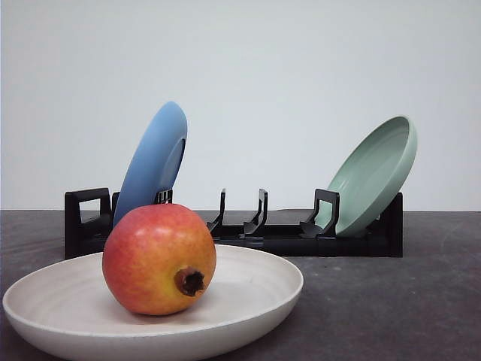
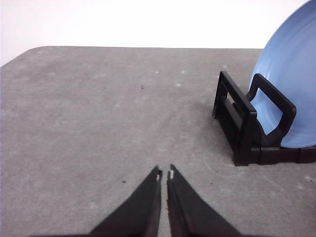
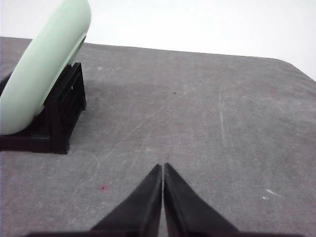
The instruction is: Place pomegranate in white plate
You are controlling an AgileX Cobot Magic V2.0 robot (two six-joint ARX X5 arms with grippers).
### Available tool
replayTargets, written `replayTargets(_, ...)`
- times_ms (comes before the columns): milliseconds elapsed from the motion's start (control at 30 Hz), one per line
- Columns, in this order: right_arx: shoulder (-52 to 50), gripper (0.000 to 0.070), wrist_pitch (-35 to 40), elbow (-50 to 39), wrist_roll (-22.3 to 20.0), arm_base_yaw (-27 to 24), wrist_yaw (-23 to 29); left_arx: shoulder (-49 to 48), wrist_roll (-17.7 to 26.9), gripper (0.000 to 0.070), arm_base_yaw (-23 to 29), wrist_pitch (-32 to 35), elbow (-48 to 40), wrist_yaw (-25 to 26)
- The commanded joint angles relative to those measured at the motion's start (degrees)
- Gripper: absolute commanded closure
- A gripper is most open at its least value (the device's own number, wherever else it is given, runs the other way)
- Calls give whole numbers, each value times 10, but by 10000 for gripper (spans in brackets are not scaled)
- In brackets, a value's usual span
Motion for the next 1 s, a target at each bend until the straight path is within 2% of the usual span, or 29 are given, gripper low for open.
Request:
replayTargets(0, -1, 700, 5, -2, 6, -1, 0, -1, 5, 700, 0, 1, -7, 1)
replayTargets(967, -1, 700, 5, -2, 6, -1, 0, -1, 5, 700, 0, 1, -7, 1)
